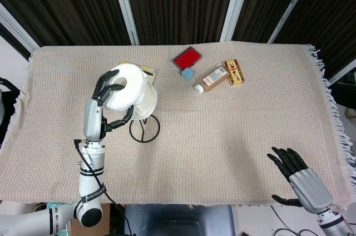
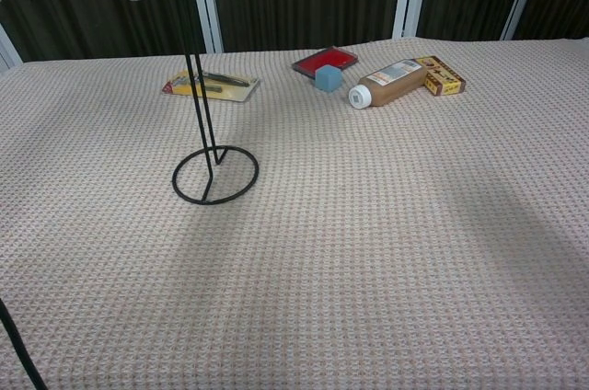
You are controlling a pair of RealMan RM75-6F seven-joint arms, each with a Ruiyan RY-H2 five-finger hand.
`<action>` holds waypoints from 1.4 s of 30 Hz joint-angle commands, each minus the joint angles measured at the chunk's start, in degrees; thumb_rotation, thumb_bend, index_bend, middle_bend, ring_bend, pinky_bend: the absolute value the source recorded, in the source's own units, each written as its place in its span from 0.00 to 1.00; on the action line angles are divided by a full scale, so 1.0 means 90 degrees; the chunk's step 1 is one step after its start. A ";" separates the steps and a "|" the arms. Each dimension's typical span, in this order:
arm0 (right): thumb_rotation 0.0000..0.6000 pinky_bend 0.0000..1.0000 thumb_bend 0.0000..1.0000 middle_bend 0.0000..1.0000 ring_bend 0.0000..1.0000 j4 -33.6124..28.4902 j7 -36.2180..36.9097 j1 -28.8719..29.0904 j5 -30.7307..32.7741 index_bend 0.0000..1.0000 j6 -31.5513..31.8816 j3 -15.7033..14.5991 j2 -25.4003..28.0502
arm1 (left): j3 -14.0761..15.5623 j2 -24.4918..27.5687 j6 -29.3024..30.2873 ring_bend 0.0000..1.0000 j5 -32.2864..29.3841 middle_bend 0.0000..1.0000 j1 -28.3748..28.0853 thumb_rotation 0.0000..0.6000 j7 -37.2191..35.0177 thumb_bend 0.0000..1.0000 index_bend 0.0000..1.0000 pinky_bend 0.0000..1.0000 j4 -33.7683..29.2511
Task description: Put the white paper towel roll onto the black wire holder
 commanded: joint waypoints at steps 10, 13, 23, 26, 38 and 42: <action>1.00 0.00 0.06 0.00 0.00 -0.0005 -0.0034 -0.0003 -0.0004 0.00 -0.0020 -0.0003 -0.0010 | 0.0138 -0.0058 -0.0091 0.75 -0.0067 0.75 -0.0051 1.00 -0.0002 0.78 0.68 1.00 0.0264; 1.00 0.00 0.06 0.00 0.00 -0.0002 -0.0032 -0.0001 0.0000 0.00 -0.0027 -0.0001 -0.0011 | 0.0224 -0.0038 -0.0159 0.68 -0.0021 0.69 -0.0076 1.00 0.0038 0.73 0.63 0.91 0.0345; 1.00 0.00 0.06 0.00 0.00 -0.0005 -0.0018 -0.0003 -0.0011 0.00 -0.0025 -0.0006 0.0000 | 0.0508 0.0168 -0.0394 0.00 0.0240 0.00 -0.0142 1.00 0.0119 0.44 0.00 0.04 0.0556; 1.00 0.00 0.06 0.00 0.00 -0.0009 -0.0025 -0.0003 -0.0011 0.00 -0.0031 -0.0007 -0.0002 | 0.0554 0.0245 -0.0427 0.00 0.0271 0.00 -0.0138 1.00 0.0161 0.42 0.00 0.02 0.0531; 1.00 0.00 0.06 0.00 0.00 0.0001 -0.0013 -0.0027 -0.0070 0.00 0.0026 -0.0028 0.0008 | 0.0920 0.0684 -0.0345 0.00 0.0535 0.00 0.0135 1.00 0.0083 0.40 0.00 0.02 -0.0002; 1.00 0.00 0.06 0.00 0.00 0.0015 -0.0062 -0.0014 -0.0051 0.00 -0.0039 -0.0030 -0.0015 | 0.1710 0.1407 -0.0038 0.00 0.0958 0.00 0.0804 1.00 -0.0081 0.41 0.00 0.01 -0.0297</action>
